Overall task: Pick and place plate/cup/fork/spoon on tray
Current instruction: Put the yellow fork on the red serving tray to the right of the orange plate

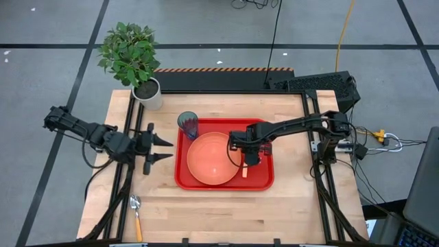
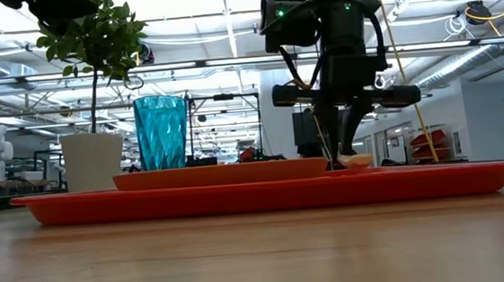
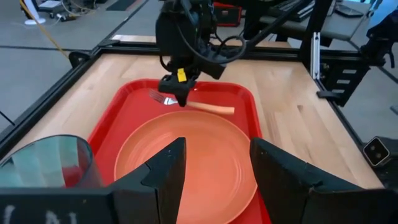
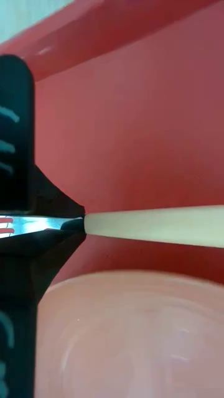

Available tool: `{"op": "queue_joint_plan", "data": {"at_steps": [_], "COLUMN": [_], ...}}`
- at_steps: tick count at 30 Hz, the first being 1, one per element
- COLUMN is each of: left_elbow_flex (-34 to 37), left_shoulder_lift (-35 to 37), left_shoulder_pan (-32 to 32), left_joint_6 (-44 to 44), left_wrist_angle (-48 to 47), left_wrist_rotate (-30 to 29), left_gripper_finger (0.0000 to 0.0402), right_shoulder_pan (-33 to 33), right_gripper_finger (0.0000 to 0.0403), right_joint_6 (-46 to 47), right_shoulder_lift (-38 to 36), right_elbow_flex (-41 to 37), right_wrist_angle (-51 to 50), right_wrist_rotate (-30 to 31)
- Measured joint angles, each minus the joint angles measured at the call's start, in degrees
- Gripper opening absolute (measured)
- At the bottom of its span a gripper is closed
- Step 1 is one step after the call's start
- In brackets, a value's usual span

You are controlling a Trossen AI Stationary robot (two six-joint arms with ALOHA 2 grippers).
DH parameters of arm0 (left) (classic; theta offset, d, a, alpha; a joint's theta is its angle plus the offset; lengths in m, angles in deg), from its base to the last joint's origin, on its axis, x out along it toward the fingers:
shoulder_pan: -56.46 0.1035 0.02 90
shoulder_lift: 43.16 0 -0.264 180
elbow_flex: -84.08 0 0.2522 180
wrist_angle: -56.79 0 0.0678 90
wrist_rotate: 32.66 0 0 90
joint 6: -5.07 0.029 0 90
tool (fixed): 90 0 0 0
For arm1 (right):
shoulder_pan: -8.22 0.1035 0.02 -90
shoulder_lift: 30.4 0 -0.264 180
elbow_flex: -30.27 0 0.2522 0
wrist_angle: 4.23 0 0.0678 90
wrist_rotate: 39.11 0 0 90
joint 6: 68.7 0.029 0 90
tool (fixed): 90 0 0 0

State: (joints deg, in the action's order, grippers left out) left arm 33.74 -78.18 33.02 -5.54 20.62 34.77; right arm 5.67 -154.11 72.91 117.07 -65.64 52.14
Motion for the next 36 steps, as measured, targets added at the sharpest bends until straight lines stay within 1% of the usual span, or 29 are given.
{"op": "queue_joint_plan", "data": {"at_steps": [9, 21, 36], "left_elbow_flex": [0.00, 0.00, -0.02], "left_shoulder_lift": [0.29, 0.29, 0.29], "left_shoulder_pan": [0.00, 0.00, 0.00], "left_joint_6": [-0.02, -0.04, -0.07], "left_wrist_angle": [0.00, 0.17, 0.04], "left_wrist_rotate": [0.02, 0.02, 0.09], "left_gripper_finger": [0.0182, 0.0182, 0.0182], "right_shoulder_pan": [0.00, 0.00, 0.00], "right_gripper_finger": [0.0006, 0.0006, 0.0006], "right_joint_6": [-0.74, -2.51, -2.39], "right_shoulder_lift": [0.00, -0.02, -0.02], "right_elbow_flex": [-3.67, -3.75, -3.75], "right_wrist_angle": [4.34, 4.69, 5.53], "right_wrist_rotate": [0.09, -0.02, -0.06]}}
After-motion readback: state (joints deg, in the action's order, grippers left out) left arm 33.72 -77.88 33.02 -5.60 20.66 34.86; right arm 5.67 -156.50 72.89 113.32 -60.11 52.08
